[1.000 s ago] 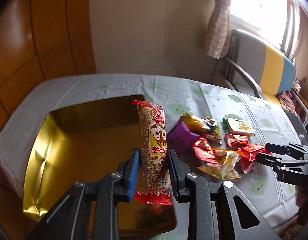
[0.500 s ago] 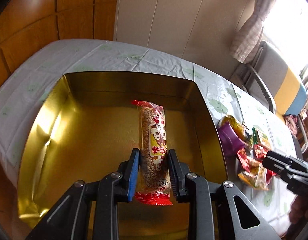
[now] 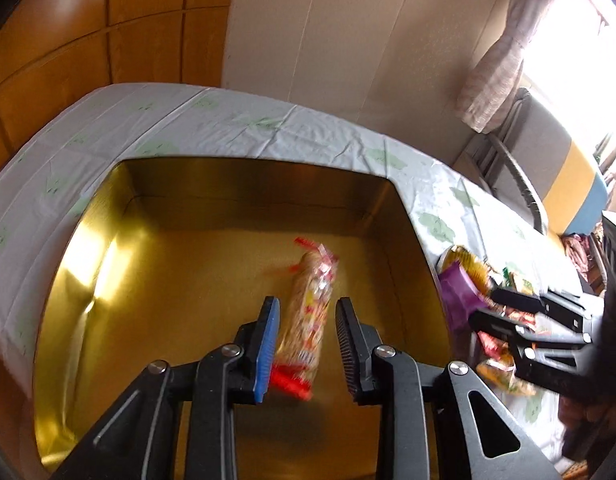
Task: Organize snacks
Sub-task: 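Lower the bar into the tin and open the left gripper, then grasp the purple snack packet with the right gripper, then carry the purple packet into the tin and open the right gripper, then grasp the clear bag with orange top using the left gripper, then carry the clear bag over the tin with the left gripper while the right gripper grasps a red wrapped candy, then open the left gripper to drop the clear bag into the tin, then carry the red wrapped candy with the right gripper over the tin, then open the right gripper to drop the red candy into the tin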
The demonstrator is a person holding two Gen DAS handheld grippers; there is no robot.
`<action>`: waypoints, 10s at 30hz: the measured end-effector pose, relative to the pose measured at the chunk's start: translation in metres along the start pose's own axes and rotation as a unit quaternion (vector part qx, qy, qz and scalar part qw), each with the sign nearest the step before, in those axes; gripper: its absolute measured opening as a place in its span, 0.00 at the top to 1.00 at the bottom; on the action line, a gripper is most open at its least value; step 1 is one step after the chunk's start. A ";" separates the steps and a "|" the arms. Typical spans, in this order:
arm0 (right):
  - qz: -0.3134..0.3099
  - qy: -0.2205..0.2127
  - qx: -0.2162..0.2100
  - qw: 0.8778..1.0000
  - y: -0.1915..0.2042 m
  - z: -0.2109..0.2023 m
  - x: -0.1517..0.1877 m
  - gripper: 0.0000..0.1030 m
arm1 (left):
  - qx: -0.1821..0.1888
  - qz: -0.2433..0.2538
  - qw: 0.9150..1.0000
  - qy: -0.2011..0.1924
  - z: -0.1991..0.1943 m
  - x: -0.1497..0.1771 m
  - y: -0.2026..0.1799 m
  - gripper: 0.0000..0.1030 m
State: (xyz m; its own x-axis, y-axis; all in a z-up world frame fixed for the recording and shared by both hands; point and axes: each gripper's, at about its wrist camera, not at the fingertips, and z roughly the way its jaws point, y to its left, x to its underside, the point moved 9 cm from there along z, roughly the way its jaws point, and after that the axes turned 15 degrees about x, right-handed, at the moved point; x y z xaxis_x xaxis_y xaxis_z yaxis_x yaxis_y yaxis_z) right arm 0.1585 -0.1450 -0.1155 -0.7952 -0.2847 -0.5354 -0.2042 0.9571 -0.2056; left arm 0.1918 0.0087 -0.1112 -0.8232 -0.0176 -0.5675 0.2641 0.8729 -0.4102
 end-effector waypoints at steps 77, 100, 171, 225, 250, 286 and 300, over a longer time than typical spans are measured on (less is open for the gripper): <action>0.158 -0.032 0.054 0.985 -0.100 -0.087 0.089 0.60 | -0.030 0.094 0.995 -0.028 -0.064 0.061 -0.067 0.47; 0.270 0.045 0.079 0.959 -0.243 -0.047 0.178 0.57 | 0.064 0.234 0.967 0.078 0.009 0.078 -0.188 0.48; -0.052 0.058 0.023 0.997 -0.029 0.023 0.046 0.61 | 0.067 0.052 0.996 -0.036 -0.091 0.065 -0.035 0.68; 0.005 0.021 0.030 0.999 -0.031 0.015 0.061 0.61 | 0.003 -0.031 0.999 0.008 -0.034 0.060 0.000 0.55; 0.031 0.023 0.070 0.997 -0.030 0.014 0.060 0.62 | -0.091 -0.003 0.993 -0.078 -0.103 0.059 0.013 0.49; 0.081 -0.052 -0.035 0.995 0.048 -0.070 -0.021 0.62 | -0.110 -0.015 0.988 -0.107 -0.125 0.062 0.029 0.47; 0.057 -0.004 -0.033 0.998 0.098 -0.016 -0.057 0.58 | -0.124 -0.027 0.985 -0.118 -0.137 0.064 0.047 0.47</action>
State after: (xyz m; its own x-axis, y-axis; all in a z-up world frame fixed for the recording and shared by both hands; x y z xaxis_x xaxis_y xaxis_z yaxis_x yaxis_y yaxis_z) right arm 0.1742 -0.0342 -0.0922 -0.8103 -0.1743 -0.5595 -0.1505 0.9846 -0.0887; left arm 0.0827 0.1159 -0.0687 -0.6850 -0.1537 -0.7121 0.0685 0.9596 -0.2730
